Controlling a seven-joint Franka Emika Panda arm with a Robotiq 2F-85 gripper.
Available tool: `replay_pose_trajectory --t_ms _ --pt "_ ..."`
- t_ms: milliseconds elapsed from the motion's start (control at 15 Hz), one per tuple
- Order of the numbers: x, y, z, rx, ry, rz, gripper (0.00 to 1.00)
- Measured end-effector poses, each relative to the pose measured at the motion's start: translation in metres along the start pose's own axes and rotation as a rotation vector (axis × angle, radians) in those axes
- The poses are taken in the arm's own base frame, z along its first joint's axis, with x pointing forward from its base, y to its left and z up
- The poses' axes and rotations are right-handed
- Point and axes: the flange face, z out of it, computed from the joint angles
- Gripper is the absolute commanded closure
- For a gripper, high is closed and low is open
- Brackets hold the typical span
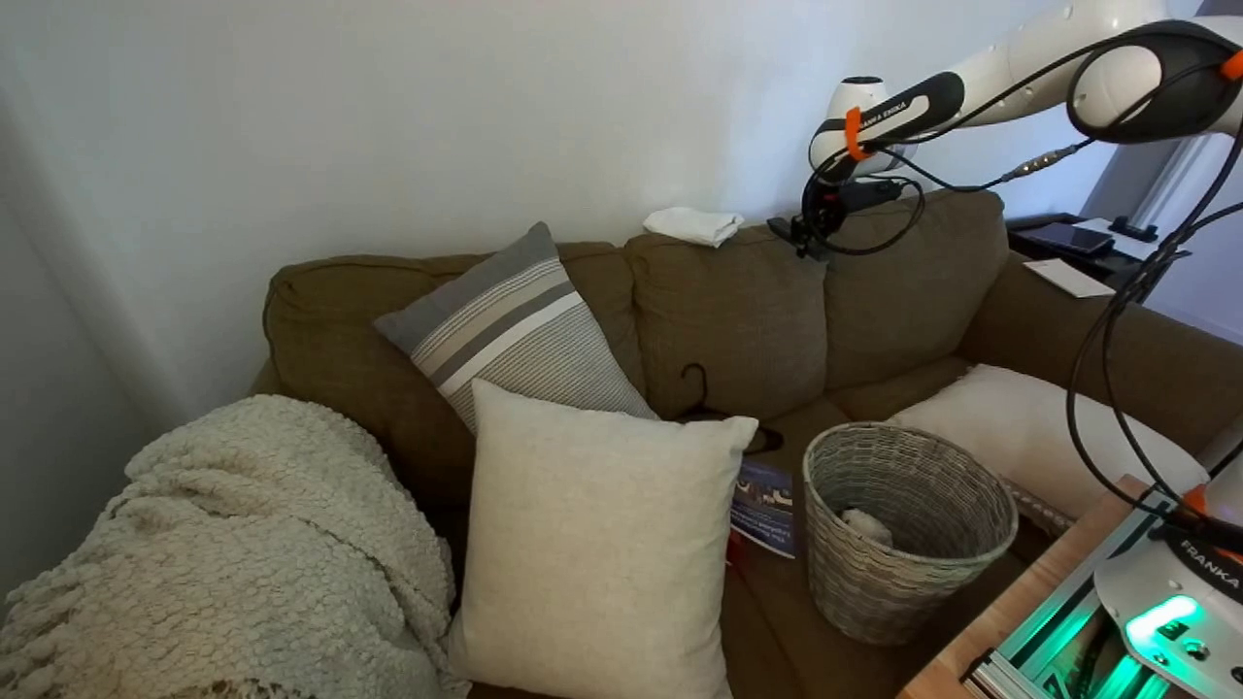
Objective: Put the black remote control on the backrest of the sofa.
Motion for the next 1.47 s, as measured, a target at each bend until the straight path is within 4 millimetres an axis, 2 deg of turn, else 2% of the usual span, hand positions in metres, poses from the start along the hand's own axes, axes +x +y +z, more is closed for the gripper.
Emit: replay_pose_trajectory --t_ms 67,133,400,667,933,1267,1467 --pt "0.0 0.0 0.0 0.0 0.0 0.0 0.49" --pt "0.0 0.0 0.0 0.0 0.0 0.0 0.74" --pt "0.0 -0.002 0.001 0.005 -0.022 -0.004 0.74" --pt "0.002 -0.003 -0.001 0.024 -0.182 -0.026 0.74" --pt "0.03 -0.008 -0.001 0.008 -0.158 -0.034 0.74" --pt "0.063 -0.032 0.032 -0.02 -0.06 -0.061 0.74" --pt "0.082 -0.044 0.043 -0.036 0.062 -0.025 0.74"
